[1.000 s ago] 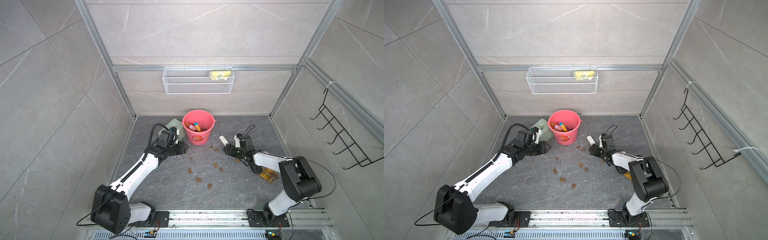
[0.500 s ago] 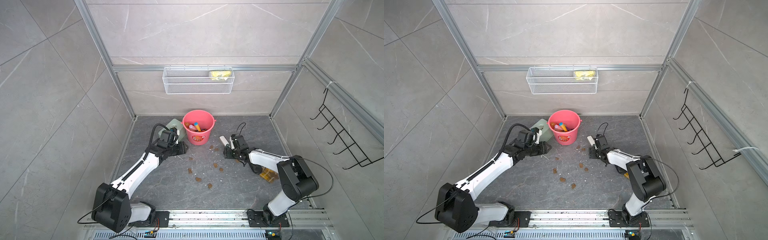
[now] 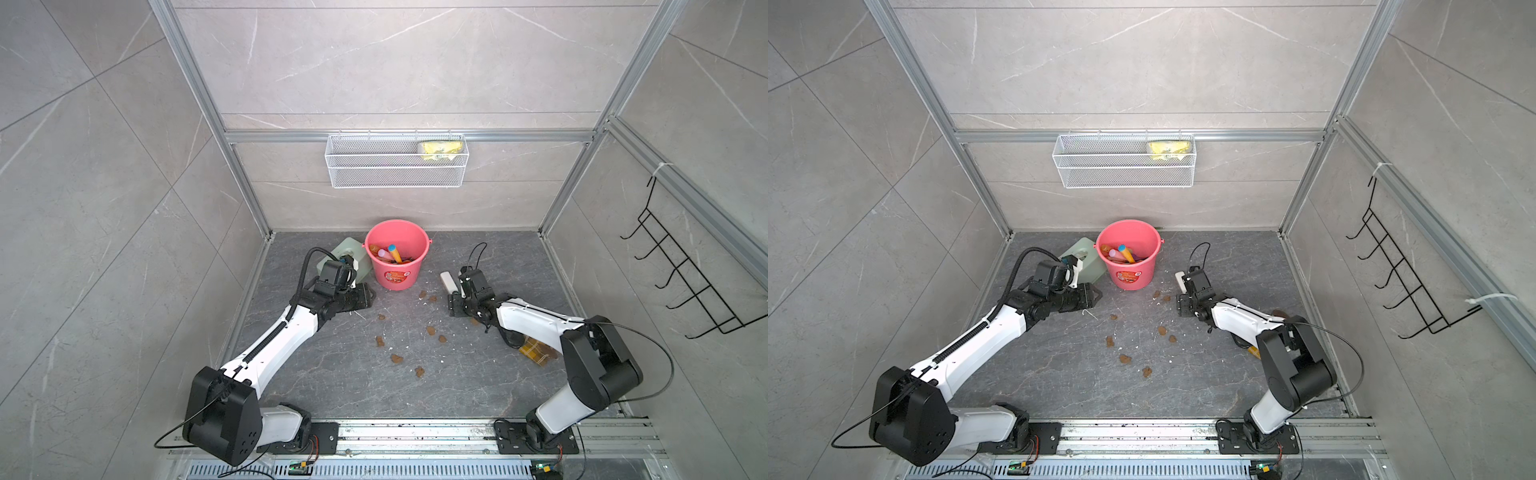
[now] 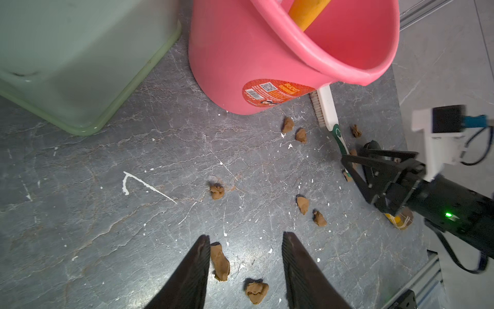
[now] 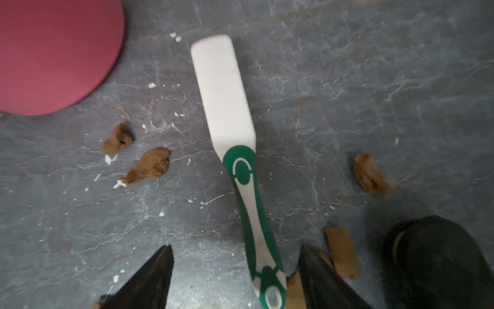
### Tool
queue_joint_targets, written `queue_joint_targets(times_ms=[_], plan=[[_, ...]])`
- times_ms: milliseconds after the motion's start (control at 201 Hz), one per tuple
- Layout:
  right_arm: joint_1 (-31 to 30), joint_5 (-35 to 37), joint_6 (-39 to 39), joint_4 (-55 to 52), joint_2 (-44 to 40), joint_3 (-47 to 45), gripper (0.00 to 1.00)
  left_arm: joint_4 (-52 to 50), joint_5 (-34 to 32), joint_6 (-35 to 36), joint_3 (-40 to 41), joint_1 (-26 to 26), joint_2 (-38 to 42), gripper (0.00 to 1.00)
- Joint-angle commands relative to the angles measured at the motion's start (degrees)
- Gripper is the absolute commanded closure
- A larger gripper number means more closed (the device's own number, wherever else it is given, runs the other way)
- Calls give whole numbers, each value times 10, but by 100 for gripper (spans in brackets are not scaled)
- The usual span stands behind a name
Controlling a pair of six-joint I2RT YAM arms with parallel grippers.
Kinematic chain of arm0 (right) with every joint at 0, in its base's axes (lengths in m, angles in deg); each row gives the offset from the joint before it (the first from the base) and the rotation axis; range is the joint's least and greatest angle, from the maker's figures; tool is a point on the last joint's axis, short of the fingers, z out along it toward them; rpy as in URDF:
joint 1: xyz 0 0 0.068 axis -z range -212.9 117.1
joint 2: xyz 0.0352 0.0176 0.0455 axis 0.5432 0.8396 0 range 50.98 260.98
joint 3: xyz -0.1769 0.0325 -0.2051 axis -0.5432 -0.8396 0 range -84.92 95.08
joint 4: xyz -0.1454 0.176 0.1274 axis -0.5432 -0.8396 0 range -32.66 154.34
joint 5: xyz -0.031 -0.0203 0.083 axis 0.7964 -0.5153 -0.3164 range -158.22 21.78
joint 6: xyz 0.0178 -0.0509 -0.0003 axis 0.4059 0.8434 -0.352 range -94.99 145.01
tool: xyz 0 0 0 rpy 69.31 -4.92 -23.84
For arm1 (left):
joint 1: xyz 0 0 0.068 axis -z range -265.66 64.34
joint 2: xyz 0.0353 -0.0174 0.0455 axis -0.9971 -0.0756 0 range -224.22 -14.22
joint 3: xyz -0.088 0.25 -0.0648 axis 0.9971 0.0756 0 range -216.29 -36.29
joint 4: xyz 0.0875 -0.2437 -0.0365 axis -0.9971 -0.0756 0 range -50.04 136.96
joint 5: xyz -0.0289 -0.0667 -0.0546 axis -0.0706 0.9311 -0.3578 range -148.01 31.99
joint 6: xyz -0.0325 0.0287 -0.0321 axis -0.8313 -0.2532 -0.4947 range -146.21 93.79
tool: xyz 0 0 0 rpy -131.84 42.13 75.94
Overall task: Brush the soil off the hand trowel and place it into the bucket
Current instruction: Place the brush at the center of the board, then reset both arms
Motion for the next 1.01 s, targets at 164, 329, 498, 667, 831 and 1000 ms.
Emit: queue_joint_targets(times_ms=[164, 329, 498, 667, 831, 1000], plan=[[-1, 65, 40, -33, -122, 13, 22, 31, -196, 33, 55, 0, 79, 49], [-1, 156, 78, -24, -162, 5, 20, 81, -346, 69, 100, -8, 140, 27], [3, 258, 115, 10, -180, -7, 8, 198, -447, 124, 157, -28, 193, 1], [28, 318, 131, 71, -193, -42, 0, 267, -458, 169, 192, -73, 195, 1], [57, 343, 141, 138, -173, -83, 0, 318, -423, 221, 222, -120, 163, 1], [66, 335, 187, 319, -159, -174, 0, 351, -360, 252, 238, -168, 118, 1]])
